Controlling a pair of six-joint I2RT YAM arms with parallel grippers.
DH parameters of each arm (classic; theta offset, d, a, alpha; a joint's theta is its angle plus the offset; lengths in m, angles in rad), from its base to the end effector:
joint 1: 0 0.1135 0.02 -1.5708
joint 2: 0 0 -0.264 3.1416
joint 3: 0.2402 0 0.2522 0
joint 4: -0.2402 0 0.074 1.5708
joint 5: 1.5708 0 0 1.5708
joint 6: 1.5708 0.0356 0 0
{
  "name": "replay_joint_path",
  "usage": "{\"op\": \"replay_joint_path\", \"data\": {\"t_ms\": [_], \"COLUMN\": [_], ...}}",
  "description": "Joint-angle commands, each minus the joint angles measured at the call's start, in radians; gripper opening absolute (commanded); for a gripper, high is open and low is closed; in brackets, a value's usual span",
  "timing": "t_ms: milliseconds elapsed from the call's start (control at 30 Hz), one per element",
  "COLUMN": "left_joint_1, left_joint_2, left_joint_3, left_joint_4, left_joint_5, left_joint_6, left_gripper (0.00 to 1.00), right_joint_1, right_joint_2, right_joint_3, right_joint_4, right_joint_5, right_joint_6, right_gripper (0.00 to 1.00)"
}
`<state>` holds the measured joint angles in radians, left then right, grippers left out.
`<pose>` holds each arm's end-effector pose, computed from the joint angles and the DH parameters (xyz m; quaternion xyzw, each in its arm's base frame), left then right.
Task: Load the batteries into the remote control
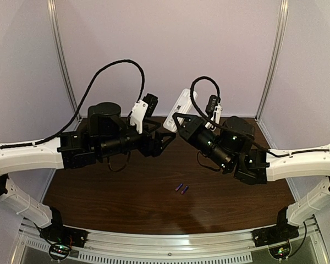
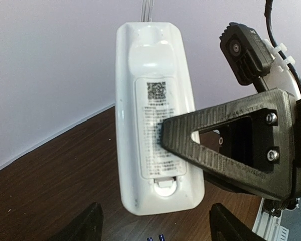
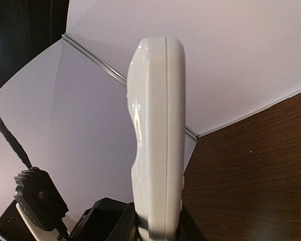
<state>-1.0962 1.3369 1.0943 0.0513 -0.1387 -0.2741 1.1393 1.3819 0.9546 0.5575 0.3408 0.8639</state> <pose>0.1498 -0.2809 0.3489 0.2671 0.7231 -0.3603 0.5254 0.1467 0.2901 0.3399 0.0370 0.6614 0.5637 0.4934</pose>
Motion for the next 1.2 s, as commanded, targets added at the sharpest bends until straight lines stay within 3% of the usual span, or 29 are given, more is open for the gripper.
{"op": "replay_joint_path", "data": {"t_ms": [0, 733, 833, 1167], "left_joint_1": [-0.006, -0.006, -0.007, -0.006], "left_joint_2": [0.018, 0.085, 0.089, 0.131], "left_joint_3": [0.039, 0.13, 0.14, 0.193], "left_joint_4": [0.018, -0.104, -0.14, -0.201], "left_joint_5": [-0.014, 0.01, -0.042, -0.1], "left_joint_6": [0.02, 0.067, 0.061, 0.05], "left_gripper": [0.74, 0.58, 0.56, 0.57], "right_joint_1": [0.009, 0.022, 0.022, 0.025], "right_joint_2": [0.012, 0.041, 0.038, 0.052], "right_joint_3": [-0.014, -0.006, -0.005, -0.002], "right_joint_4": [0.039, -0.007, -0.007, 0.018], "right_joint_5": [-0.017, -0.034, -0.042, -0.082], "right_joint_6": [0.008, 0.009, 0.007, 0.018], "right_gripper": [0.01, 0.0, 0.0, 0.01]}}
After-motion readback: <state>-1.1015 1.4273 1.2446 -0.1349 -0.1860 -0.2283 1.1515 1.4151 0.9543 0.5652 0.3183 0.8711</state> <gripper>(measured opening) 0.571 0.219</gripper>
